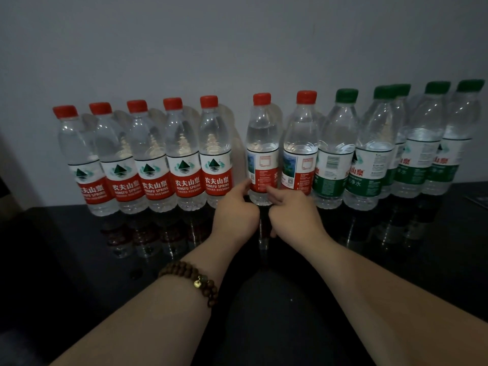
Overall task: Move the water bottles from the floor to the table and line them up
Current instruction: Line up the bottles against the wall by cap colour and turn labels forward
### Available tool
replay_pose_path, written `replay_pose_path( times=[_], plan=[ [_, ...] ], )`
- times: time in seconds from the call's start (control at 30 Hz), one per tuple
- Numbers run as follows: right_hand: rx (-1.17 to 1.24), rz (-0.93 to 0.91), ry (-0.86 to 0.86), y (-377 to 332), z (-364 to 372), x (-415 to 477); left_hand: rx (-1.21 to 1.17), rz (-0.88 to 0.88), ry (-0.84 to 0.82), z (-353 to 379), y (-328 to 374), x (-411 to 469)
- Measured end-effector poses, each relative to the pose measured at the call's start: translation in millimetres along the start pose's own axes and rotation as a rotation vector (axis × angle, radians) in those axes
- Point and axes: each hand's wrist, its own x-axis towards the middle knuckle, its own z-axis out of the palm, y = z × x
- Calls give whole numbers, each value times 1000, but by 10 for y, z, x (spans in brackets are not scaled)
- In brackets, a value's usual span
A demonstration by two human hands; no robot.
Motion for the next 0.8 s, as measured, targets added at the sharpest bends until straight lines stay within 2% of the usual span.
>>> replay_pose_path(
  times=[0.17,0.33,0.5,0.63,0.8],
  plan=[
    [22,3,26,6,-12,7,15,27,64,5,6,2],
    [9,4,-46,-30,-13,-7,30,22,26,9,13,-5],
    [22,26,-17,-27,-39,-1,25,33,77,-4,13,-17],
    [-38,5,-48,-49,-19,-14,58,34,46,-2,10,-16],
    [25,18,15,-22,-32,-11,65,55,61,0,35,-37]
  ],
)
